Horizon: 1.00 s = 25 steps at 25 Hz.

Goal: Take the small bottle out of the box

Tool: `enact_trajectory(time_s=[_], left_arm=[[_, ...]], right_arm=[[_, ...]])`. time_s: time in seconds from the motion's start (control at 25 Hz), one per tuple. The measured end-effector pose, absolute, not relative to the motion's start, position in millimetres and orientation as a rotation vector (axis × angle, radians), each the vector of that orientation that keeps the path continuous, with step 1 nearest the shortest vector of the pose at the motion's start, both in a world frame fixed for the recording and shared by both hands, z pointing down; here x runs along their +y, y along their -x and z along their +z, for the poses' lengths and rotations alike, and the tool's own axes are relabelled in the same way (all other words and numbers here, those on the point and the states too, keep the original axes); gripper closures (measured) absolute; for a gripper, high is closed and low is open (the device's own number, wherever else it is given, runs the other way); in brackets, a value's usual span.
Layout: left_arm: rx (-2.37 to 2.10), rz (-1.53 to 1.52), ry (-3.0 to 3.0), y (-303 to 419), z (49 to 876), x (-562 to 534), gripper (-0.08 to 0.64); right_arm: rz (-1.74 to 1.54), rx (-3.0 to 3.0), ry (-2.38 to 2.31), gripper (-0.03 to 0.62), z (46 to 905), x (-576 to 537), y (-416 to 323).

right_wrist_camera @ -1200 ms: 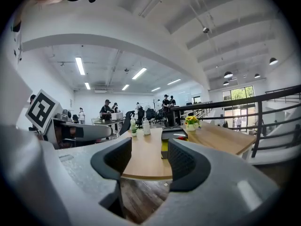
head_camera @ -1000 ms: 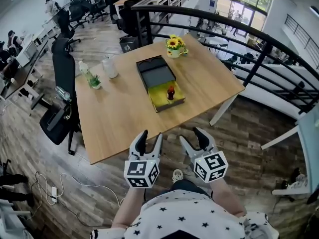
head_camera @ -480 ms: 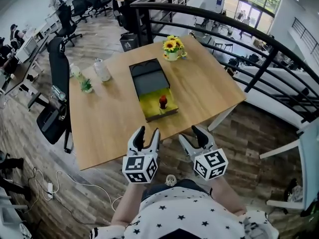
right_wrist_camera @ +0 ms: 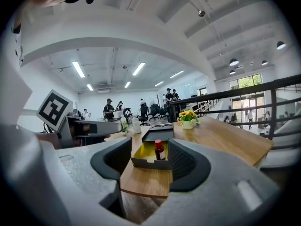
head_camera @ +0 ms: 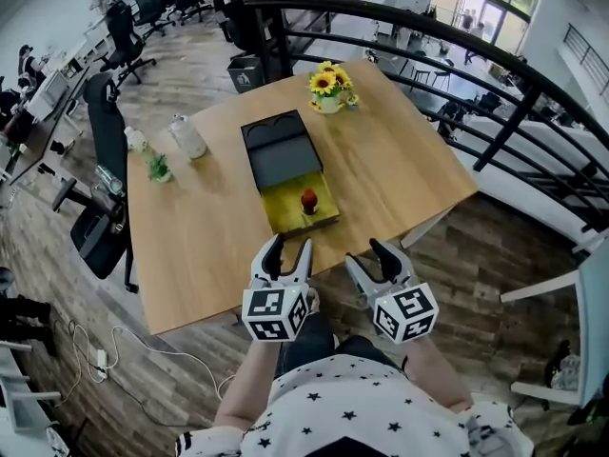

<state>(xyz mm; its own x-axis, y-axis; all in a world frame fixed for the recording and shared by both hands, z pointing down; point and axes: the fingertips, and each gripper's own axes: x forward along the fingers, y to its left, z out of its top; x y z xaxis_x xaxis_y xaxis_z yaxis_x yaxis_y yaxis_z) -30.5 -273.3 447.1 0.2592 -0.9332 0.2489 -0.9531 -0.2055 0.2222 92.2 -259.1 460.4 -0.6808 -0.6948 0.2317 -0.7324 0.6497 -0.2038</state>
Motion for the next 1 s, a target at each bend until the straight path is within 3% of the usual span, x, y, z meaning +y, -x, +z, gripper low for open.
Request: enact_trajectory(time_s=[1.0], left_arm=[[-1.548,0.359,-2.23,21,528,-412,0.353]], right_arm=[[0.528,-2.685,-1.187,0.37,488,-382,-77]])
